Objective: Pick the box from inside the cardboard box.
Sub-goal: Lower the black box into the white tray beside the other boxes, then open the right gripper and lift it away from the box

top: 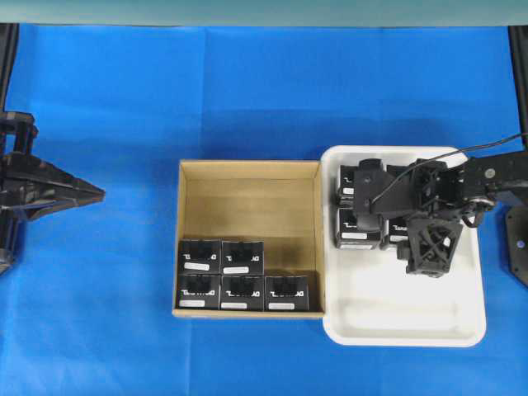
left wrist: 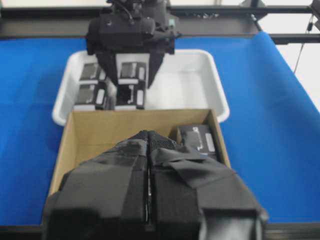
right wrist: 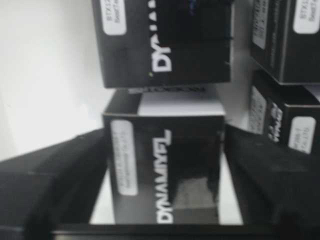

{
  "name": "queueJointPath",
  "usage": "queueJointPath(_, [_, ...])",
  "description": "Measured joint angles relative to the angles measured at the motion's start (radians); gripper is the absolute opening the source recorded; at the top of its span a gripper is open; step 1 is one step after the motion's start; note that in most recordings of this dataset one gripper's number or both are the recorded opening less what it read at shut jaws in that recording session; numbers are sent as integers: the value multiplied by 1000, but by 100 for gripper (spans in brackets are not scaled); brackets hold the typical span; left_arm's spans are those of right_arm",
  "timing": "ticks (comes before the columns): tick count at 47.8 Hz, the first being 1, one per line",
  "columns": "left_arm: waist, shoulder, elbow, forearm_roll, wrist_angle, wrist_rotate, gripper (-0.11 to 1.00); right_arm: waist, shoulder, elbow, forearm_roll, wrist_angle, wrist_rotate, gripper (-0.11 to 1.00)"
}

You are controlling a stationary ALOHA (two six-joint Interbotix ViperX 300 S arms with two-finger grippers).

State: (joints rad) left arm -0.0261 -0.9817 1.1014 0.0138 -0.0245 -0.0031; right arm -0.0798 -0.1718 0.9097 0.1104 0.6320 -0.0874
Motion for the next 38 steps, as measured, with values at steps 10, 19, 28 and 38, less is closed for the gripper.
queueJointPath(10, [0,0,0,0,0,-2,-4,0,2,0,0,0,0,96])
queueJointPath(19, [0,2,0,0,0,0,-4,0,-2,-3,0,2,0,96])
queueJointPath(28, [0,3,0,2,0,0,-4,-6,-63,-20,0,48,0,96])
queueJointPath(38, [0,5,0,0,0,-2,-4,-29,-209,-46,0,101,0,96])
